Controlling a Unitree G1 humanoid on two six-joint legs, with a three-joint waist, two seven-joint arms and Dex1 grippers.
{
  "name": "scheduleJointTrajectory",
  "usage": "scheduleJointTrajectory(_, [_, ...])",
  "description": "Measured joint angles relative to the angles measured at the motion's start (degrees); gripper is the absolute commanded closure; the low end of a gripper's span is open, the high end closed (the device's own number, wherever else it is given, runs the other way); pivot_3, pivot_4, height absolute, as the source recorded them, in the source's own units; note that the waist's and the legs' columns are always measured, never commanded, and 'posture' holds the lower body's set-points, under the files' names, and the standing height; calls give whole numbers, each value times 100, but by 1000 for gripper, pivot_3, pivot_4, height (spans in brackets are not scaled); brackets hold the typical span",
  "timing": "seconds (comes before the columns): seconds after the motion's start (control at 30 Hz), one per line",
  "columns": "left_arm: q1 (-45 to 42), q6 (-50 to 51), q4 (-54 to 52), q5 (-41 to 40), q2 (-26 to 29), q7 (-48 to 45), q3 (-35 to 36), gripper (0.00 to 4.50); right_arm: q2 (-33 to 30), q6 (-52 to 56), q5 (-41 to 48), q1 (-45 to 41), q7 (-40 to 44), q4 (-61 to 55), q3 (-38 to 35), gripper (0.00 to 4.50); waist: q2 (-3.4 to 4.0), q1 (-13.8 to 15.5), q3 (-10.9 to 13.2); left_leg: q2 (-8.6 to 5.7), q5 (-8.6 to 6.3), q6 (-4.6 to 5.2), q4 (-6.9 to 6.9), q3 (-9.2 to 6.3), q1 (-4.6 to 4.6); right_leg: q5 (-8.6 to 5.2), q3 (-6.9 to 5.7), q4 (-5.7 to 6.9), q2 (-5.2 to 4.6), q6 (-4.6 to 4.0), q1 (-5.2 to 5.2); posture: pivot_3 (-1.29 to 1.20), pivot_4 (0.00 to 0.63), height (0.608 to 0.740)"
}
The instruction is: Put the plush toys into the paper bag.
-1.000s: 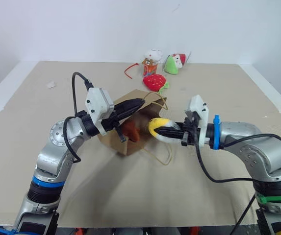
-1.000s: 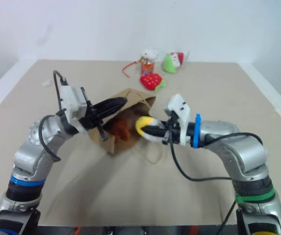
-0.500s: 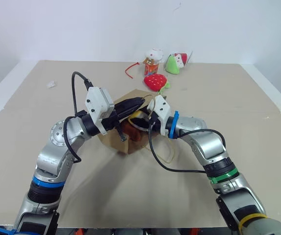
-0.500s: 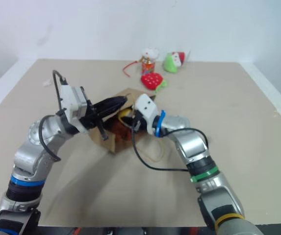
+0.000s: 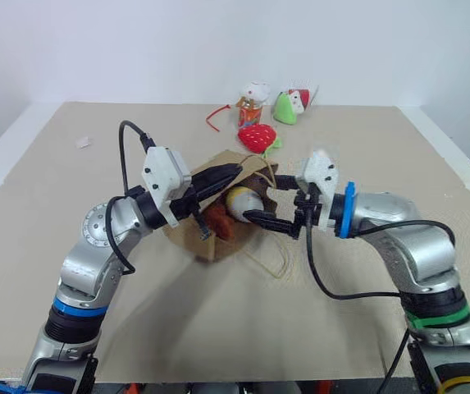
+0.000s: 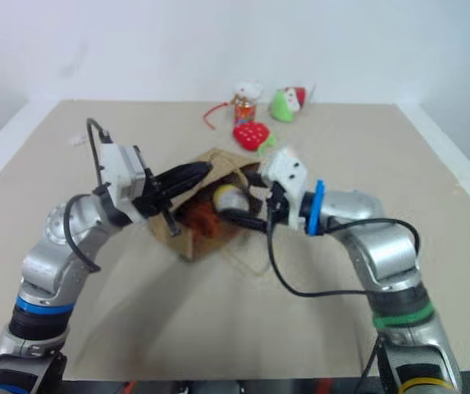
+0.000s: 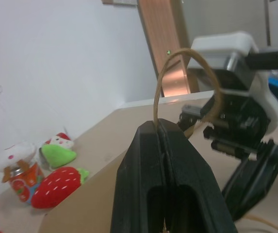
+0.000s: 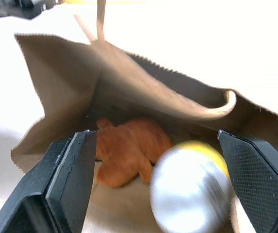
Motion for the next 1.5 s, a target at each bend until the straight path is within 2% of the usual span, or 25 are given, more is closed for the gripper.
scheduleJointTrajectory(0.07, [-7,0,4,0,-14,-3,-17,4500,-88,266,169,116,-47,-223,-161,175,0,-28,0,7,0,0,0,5,8,2,4,0,9,-8,0,0,150,740])
scheduleJointTrajectory(0.1, [-19,-11,19,1,-21,-17,-52,4500,-514,453,231,447,-22,-366,-380,175,0,7,1,5,1,0,1,-7,5,-7,-9,2,7,-23,5,0,150,740])
scheduleJointTrajectory(0.2, [-44,-11,47,2,-46,-19,-73,4500,-826,515,205,655,23,-340,-634,175,0,13,1,2,1,0,3,0,5,-10,-2,1,4,-27,4,0,150,740])
scheduleJointTrajectory(0.23, [-51,-22,55,0,-62,-22,-66,4500,-1193,593,218,1041,149,-380,-708,175,-7,17,-2,-3,1,0,2,-7,8,-16,-7,0,-2,-17,14,0,150,740])
scheduleJointTrajectory(0.27, [-52,-23,72,1,-48,-20,-45,4500,-1210,654,218,1175,135,-367,-748,175,-15,15,-3,-2,0,0,1,-5,9,-16,-6,-1,-1,-17,13,0,150,740])
scheduleJointTrajectory(0.33, [-58,-23,112,5,-70,-22,-46,4500,-989,822,254,1380,-12,-346,-765,175,-18,-25,-1,0,0,0,-1,5,9,-3,9,-3,3,1,5,0,150,740])
scheduleJointTrajectory(0.37, [-74,-23,135,9,-134,-26,-76,4500,-633,994,298,1464,-319,-310,-733,175,-18,-42,-1,1,0,0,-1,5,11,1,10,-2,6,5,5,0,150,740])
scheduleJointTrajectory(0.5, [-91,-26,179,20,-126,-36,-72,4500,-192,1080,265,1502,-752,-209,-703,175,-19,-20,-1,5,1,0,3,-3,11,-3,3,2,15,-9,8,0,150,740])
scheduleJointTrajectory(0.6, [-92,-34,182,37,-127,-43,-71,4500,99,1112,207,1537,-976,20,-516,175,-19,-18,-1,3,1,0,3,0,9,-3,6,1,11,-10,7,0,150,740])
scheduleJointTrajectory(0.7, [-92,-37,182,53,-127,-38,-70,4500,97,1013,-4,1550,-1017,292,-282,175,-18,-15,0,-4,1,0,3,2,5,-2,8,-2,3,-2,6,0,150,740])
scheduleJointTrajectory(0.8, [-92,-37,181,57,-126,-27,-70,4500,23,678,-266,1545,-979,483,-89,938,-18,-17,-1,-5,1,0,3,4,6,0,10,-2,2,2,6,0,150,740])
scheduleJointTrajectory(0.97, [-91,-37,180,58,-104,-26,-69,4500,-151,260,-591,1546,-827,615,45,3249,-19,-16,-1,0,1,0,3,-1,7,-2,5,-1,10,-3,7,0,150,740])
scheduleJointTrajectory(1.03, [-91,-37,180,58,-95,-26,-68,4500,-168,214,-611,1551,-739,616,66,4325,-18,-17,-1,1,1,0,2,-2,7,3,5,-1,12,4,7,0,150,740])
scheduleJointTrajectory(1.07, [-91,-37,180,59,-87,-26,-68,4500,-216,163,-618,1567,-646,615,70,4482,-18,-15,0,1,1,0,2,-3,7,2,4,-1,11,4,6,0,150,740])
scheduleJointTrajectory(1.4, [-91,-39,183,63,-12,-31,-62,4500,-348,11,-467,1617,-357,593,-108,4482,-18,-12,0,-2,1,0,3,1,7,1,7,-1,7,2,6,0,150,740])
scheduleJointTrajectory(1.5, [-116,-74,244,77,-7,-36,-59,4500,-482,96,16,1388,-92,429,-560,4482,-17,-14,1,-1,1,0,3,1,7,3,8,-1,8,5,6,0,150,740])
